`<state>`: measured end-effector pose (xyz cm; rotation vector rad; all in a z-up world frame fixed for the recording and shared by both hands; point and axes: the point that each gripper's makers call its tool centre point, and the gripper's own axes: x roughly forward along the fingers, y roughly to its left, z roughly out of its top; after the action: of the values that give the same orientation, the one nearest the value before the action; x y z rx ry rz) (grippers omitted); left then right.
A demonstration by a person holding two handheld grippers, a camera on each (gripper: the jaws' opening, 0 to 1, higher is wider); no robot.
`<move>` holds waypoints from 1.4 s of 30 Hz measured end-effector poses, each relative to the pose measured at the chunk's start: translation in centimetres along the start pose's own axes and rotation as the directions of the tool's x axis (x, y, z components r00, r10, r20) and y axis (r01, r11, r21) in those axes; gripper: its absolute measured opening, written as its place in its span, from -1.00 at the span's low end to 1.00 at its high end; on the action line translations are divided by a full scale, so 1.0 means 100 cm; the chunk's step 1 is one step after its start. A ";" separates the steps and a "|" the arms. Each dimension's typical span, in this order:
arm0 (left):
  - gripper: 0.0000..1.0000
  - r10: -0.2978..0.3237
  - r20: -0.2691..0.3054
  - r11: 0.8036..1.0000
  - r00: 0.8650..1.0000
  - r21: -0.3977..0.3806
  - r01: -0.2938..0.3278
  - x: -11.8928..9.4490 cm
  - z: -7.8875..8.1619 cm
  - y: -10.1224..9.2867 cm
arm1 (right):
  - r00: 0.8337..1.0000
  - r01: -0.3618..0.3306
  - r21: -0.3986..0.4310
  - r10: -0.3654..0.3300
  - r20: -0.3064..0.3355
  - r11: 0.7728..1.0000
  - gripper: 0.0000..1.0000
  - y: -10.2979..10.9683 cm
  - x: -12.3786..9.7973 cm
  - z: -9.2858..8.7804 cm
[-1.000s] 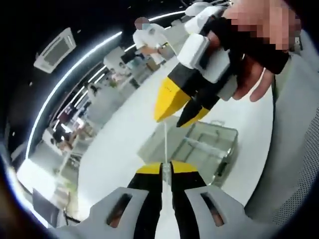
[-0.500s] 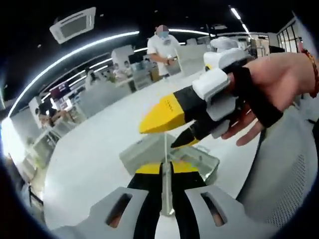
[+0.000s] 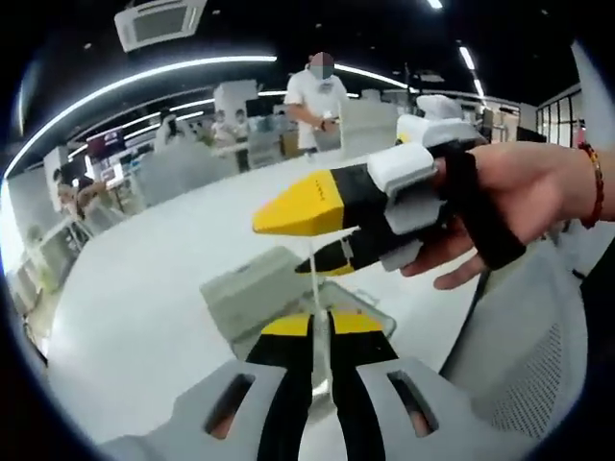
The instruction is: Insert the divider into the dual guide fixture by aligning both edges with the guide slots and pushing it downward to the bottom, including one-sided entry, uneven engagement, binding, and posture correction.
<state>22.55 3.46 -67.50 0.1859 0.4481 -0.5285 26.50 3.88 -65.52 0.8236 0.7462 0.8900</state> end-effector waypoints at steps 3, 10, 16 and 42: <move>-0.93 -0.002 -0.015 1.000 1.000 -0.017 0.001 0.001 -0.004 0.002 | 1.000 0.002 -0.011 -0.003 -0.024 1.000 -0.11 -0.001 0.001 -0.004; -0.93 -0.009 -0.019 0.992 1.000 -0.129 0.006 0.001 -0.003 0.009 | 0.997 0.041 -0.158 -0.050 -0.054 0.987 0.00 -0.002 -0.005 -0.003; -0.93 0.004 -0.057 0.984 0.998 -0.177 -0.014 0.003 -0.009 0.019 | 0.994 0.068 -0.240 -0.087 -0.071 0.968 0.13 -0.008 -0.012 0.001; -0.93 -0.001 -0.236 0.913 0.972 -0.397 -0.095 0.016 -0.025 0.030 | 0.961 0.054 -0.542 -0.191 -0.199 0.839 0.63 -0.038 -0.050 -0.011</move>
<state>24.48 6.01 -70.27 -0.1451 0.7697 -0.3558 24.74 -1.64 -68.22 0.1653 0.7063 1.0286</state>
